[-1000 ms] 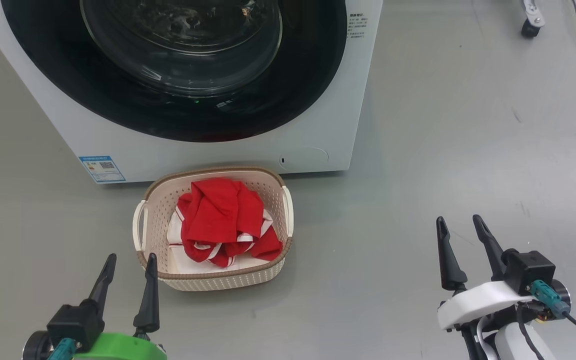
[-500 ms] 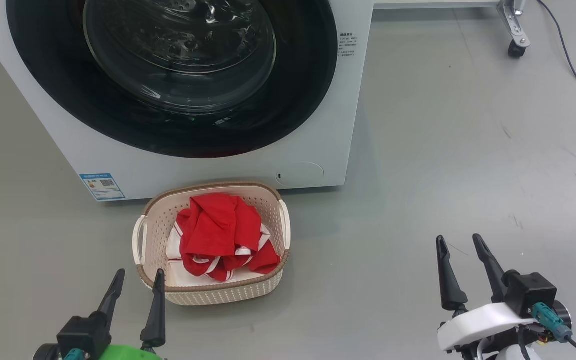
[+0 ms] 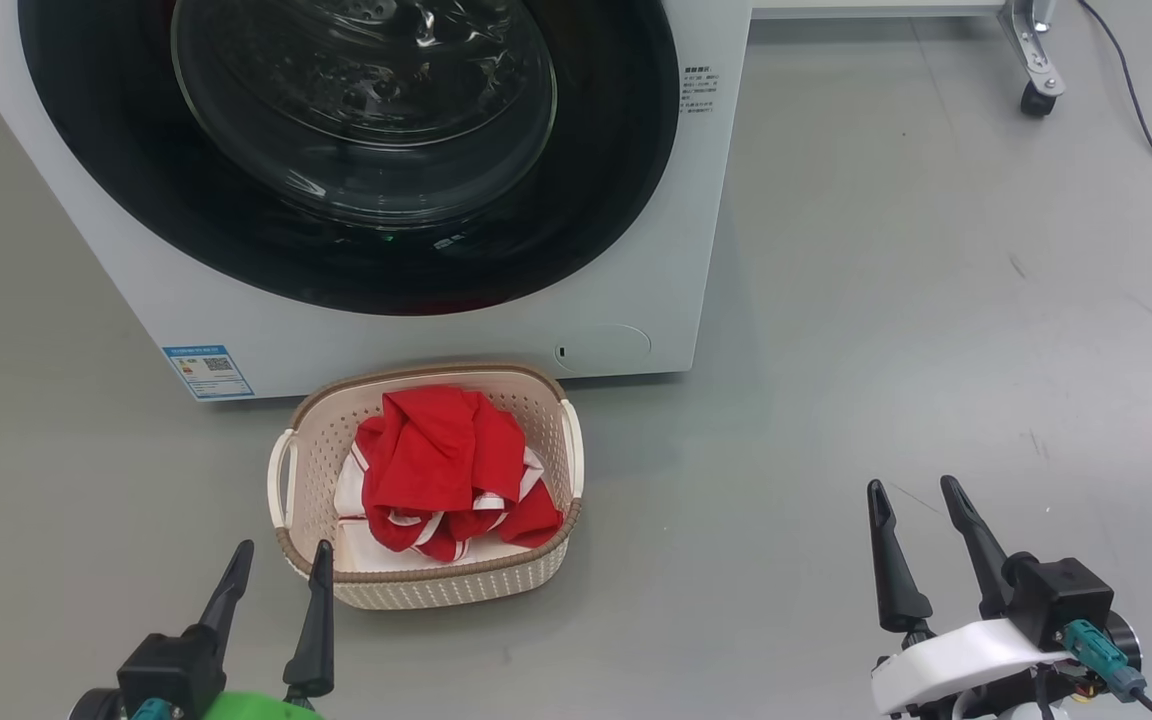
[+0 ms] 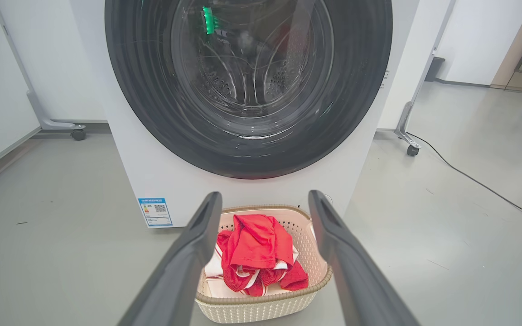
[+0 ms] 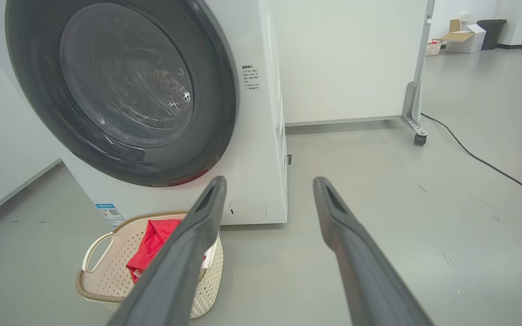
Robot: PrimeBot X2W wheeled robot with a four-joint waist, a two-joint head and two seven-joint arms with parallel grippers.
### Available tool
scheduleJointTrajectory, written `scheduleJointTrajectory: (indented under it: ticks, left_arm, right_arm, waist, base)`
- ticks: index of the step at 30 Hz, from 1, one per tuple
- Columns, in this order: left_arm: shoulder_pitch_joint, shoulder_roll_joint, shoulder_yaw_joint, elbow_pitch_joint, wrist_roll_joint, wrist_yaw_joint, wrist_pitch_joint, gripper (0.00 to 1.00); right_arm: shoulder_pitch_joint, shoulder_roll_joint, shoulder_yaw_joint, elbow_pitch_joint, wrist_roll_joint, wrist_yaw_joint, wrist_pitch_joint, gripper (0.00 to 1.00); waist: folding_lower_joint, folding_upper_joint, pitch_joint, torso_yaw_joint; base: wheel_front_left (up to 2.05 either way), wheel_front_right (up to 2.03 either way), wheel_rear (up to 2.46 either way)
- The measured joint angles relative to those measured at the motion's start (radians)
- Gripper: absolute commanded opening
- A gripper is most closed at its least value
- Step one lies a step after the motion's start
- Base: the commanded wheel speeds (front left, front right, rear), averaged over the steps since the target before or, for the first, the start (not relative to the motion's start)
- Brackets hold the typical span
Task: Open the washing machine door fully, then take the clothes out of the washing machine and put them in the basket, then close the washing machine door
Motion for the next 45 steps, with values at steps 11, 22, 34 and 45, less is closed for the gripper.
scheduleJointTrajectory:
  ticks: [11, 22, 34, 45]
  left_arm:
    - [0.0, 0.0, -0.004, -0.001, 0.0, 0.0, 0.0, 1.0]
    - [0.011, -0.018, -0.011, 0.072, 0.0, 0.001, 0.001, 0.0]
    - [0.015, -0.02, -0.003, 0.076, -0.131, -0.001, 0.028, 0.0]
    - [0.011, -0.02, 0.021, 0.073, -0.278, -0.01, 0.064, 0.0]
  right_arm:
    - [0.017, 0.0, 0.004, -0.016, 0.0, -0.001, 0.0, 1.0]
    - [0.039, 0.013, 0.006, 0.055, 0.001, 0.0, 0.001, 0.0]
    - [0.052, 0.014, 0.005, 0.045, 0.131, 0.002, 0.011, 0.0]
    - [0.051, 0.013, -0.027, 0.041, 0.288, 0.002, 0.046, 0.0]
  waist:
    - [0.0, 0.0, 0.005, -0.001]
    - [0.0001, 0.0, 0.007, -0.001]
    - [0.0, 0.0, 0.001, -0.003]
    - [0.0, 0.0, -0.005, -0.003]
  base:
    - [0.0, 0.0, 0.0]
    - [0.0, 0.0, 0.0]
    - [0.0, 0.0, 0.0]
    - [0.0, 0.0, 0.0]
